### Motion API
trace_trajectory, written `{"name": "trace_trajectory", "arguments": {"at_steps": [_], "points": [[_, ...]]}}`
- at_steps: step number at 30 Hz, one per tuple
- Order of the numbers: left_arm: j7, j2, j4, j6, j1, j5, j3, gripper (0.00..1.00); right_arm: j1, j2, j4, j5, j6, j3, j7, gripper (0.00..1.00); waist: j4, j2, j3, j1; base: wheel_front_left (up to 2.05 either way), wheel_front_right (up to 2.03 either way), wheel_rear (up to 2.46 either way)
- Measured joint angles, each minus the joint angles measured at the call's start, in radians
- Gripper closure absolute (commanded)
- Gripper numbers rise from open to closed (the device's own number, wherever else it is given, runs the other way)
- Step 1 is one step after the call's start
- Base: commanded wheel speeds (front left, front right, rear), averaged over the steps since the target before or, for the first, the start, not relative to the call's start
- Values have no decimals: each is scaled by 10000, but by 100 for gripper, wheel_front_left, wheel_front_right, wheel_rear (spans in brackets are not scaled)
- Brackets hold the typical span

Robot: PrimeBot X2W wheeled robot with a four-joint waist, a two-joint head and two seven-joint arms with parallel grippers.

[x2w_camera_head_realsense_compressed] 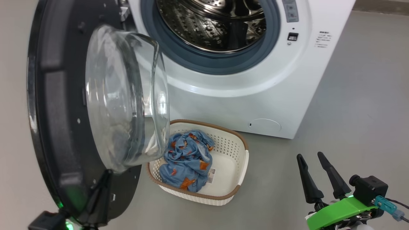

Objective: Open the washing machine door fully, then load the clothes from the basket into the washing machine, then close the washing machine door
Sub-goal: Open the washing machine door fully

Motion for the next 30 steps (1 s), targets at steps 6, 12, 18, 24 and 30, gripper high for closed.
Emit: {"name": "trace_trajectory", "arguments": {"at_steps": [6, 12, 18, 24, 30], "points": [[291, 174, -94, 320, 11, -297, 430, 100, 1, 19, 40, 2, 0, 13, 0, 0, 320, 0, -52, 0, 0, 0, 0], [671, 512, -58, 397, -24, -571, 888, 100, 1, 38, 50, 6, 0, 19, 0, 0, 620, 0, -32, 0, 0, 0, 0], [1131, 899, 249, 420, -476, -974, 1258, 100, -8, 136, 48, -2, 0, 4, 0, 0, 843, 0, 193, 0, 0, 0, 0], [1229, 1097, 876, 249, -920, -1248, 1524, 100, -10, 201, 86, -2, 0, -86, 0, 0, 1071, 0, 326, 0, 0, 0, 0], [1478, 1484, 1701, 88, -1527, -1609, 1833, 100, -107, 232, 86, -42, 0, -161, 0, 0, 1233, 0, 538, 0, 0, 0, 0]]}}
